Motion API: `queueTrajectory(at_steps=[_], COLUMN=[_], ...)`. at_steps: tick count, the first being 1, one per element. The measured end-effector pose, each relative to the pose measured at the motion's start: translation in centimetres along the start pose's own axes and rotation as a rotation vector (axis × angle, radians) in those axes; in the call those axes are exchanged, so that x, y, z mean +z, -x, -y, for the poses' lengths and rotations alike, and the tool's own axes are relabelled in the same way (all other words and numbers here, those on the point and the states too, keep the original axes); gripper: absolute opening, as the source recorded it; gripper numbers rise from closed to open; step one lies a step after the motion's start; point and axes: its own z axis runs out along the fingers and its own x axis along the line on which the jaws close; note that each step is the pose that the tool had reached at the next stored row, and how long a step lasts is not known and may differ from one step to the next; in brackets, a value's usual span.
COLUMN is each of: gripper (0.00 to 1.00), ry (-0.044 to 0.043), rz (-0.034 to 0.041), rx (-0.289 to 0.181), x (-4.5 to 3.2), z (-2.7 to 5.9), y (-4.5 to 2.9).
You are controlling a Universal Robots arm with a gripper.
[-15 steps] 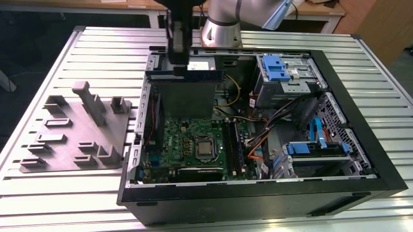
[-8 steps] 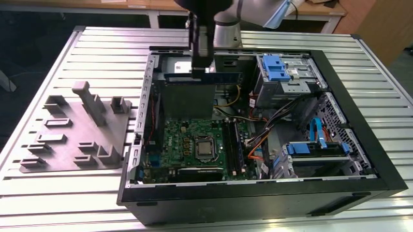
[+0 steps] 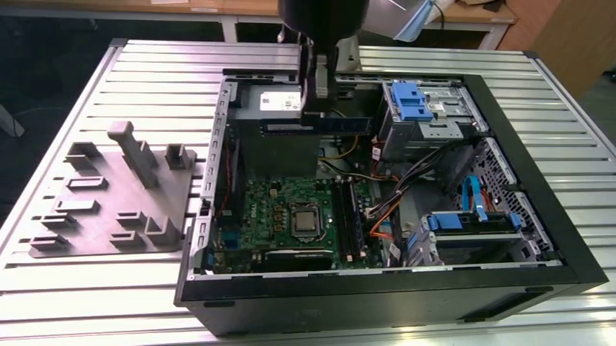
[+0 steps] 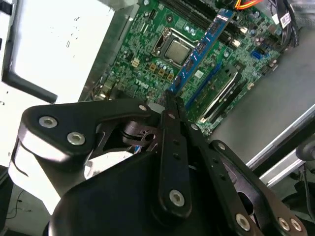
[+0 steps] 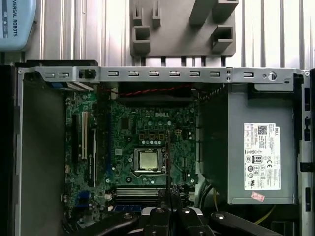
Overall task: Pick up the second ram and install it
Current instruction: 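Pick up the second ram and move it above second insertion slot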
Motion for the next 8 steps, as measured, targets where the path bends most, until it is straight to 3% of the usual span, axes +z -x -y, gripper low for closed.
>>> queueTrajectory(at_steps=[8], gripper=[0.12], ry=[0.0], rz=[0.0002], rx=[0.006], x=[1.44], z=[0.43], y=[-0.17])
